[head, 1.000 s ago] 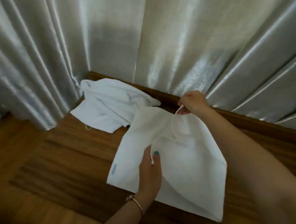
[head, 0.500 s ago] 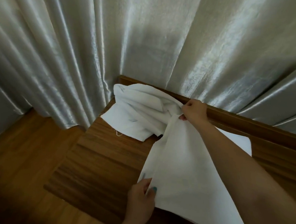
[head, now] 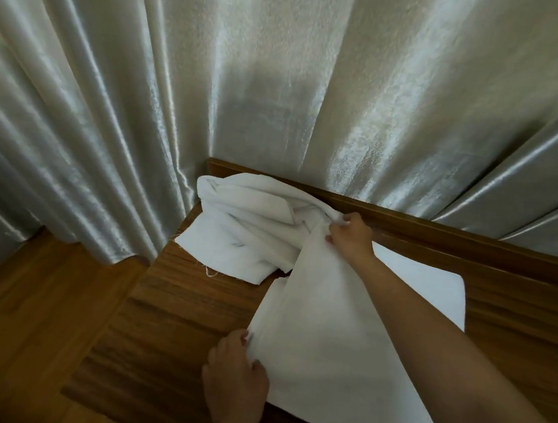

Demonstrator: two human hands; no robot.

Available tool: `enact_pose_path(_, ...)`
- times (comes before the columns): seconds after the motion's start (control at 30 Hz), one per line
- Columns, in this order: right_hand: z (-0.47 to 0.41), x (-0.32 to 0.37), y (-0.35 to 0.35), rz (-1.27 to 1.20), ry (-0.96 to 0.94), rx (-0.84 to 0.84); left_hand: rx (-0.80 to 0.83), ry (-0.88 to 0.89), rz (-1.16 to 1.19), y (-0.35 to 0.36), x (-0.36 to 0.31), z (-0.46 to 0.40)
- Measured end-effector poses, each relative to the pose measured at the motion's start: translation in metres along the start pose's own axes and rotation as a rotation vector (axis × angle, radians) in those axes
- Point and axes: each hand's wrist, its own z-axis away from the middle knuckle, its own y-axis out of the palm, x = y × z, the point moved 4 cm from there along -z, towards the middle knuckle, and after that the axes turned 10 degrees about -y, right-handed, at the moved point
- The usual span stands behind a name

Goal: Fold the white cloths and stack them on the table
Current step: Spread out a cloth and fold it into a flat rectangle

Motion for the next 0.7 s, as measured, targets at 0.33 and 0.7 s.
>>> enact_pose_path(0.33, 0.024, -0.083, -0.111, 0.363, 0.093, -0.099, -0.02, 0.529, 0.027, 0.037, -0.172, -0.053)
enact_pose_path(0.7, 0.03, -0.171, -0.179, 0.258, 0.346, -0.037, 0.172, 0.291, -0.31, 0.068, -0.237, -0.128)
